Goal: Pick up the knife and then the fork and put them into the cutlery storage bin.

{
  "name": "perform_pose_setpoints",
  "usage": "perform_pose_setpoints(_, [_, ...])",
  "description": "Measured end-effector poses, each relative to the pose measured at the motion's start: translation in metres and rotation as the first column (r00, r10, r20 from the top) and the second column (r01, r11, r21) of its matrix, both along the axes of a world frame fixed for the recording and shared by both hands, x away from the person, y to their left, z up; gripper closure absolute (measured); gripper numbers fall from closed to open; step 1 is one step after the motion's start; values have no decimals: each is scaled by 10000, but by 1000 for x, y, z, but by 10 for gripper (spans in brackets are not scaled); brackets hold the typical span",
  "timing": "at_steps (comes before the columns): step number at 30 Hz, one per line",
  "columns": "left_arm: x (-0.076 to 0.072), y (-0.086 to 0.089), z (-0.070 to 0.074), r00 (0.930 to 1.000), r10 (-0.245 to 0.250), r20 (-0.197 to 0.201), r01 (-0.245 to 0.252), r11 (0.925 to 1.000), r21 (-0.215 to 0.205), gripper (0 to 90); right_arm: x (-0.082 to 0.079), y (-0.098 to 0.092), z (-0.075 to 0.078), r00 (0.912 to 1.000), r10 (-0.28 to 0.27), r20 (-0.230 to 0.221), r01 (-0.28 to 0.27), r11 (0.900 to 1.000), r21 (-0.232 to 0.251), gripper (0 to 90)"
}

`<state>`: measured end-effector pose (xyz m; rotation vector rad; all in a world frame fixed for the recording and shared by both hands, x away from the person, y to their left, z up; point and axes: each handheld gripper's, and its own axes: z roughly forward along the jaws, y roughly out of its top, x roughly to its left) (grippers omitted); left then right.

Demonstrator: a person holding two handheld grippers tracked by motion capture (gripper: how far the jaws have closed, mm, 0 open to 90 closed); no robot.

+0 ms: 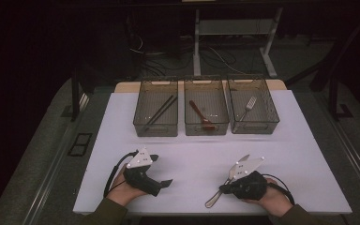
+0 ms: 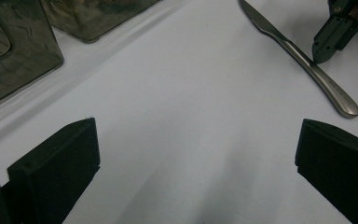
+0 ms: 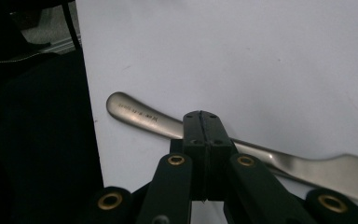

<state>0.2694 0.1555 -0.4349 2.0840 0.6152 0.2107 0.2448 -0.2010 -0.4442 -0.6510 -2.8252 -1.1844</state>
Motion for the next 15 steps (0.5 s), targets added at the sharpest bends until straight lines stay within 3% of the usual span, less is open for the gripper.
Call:
perform_pose_setpoints(11, [0, 0, 0, 10000, 14, 14, -14, 10000, 10, 0, 9, 13, 1, 9993, -180, 318, 177, 9998, 110, 900])
perform_pose_setpoints(15, [0, 1, 1, 10000, 25, 48, -25, 10000, -20, 0, 10, 14, 2, 9996, -131, 242, 128, 9998, 149, 900])
